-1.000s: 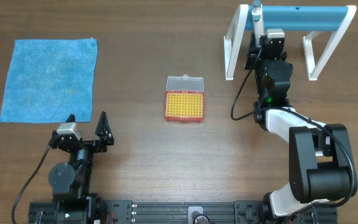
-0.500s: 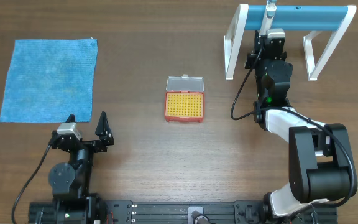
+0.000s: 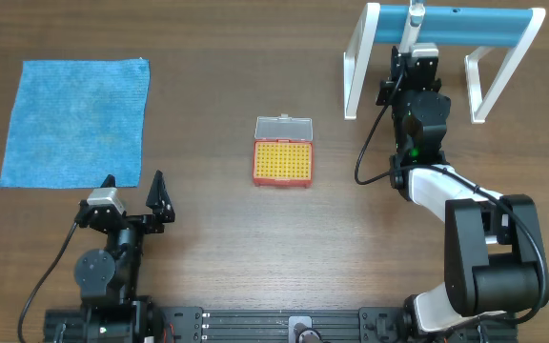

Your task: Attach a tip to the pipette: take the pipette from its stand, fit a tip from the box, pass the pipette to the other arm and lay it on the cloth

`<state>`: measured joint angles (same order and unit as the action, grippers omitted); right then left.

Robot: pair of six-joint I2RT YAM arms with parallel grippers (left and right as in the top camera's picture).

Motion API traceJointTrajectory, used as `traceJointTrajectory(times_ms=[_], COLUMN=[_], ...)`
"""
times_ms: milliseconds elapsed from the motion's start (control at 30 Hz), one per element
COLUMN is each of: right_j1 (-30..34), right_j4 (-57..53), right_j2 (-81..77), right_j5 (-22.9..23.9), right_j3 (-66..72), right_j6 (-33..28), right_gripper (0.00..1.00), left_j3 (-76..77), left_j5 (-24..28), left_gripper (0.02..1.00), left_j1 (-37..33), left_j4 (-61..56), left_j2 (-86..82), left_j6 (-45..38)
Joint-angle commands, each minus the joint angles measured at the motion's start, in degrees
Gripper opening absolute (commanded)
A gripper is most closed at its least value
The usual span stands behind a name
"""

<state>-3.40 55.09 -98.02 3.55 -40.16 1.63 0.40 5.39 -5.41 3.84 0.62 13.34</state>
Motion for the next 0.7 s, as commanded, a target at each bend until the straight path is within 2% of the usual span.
traceJointTrajectory(times_ms=[33, 400, 700], right_j1=[-0.2, -1.6, -2.7], right_j4=[-1.7, -14.0, -7.2], right_j2=[2.1, 11.0, 13.4], right_j5=[0.3, 0.3, 0.3], right_j3=[-1.2, -0.9, -0.8], right_j6=[0.0, 0.0, 0.0], right_gripper=[0.08, 0.08, 0.082], left_j3=[-0.1, -0.1, -0.1], left_j5=[0.2, 0.2, 0.2], left_gripper=[0.928, 0.928, 0.928], left_j1=[0.2, 0.2, 0.2], left_j4=[0.4, 0.4, 0.4], left_j2=[-0.4, -0.4, -0.4], left_j6=[-0.5, -0.5, -0.5])
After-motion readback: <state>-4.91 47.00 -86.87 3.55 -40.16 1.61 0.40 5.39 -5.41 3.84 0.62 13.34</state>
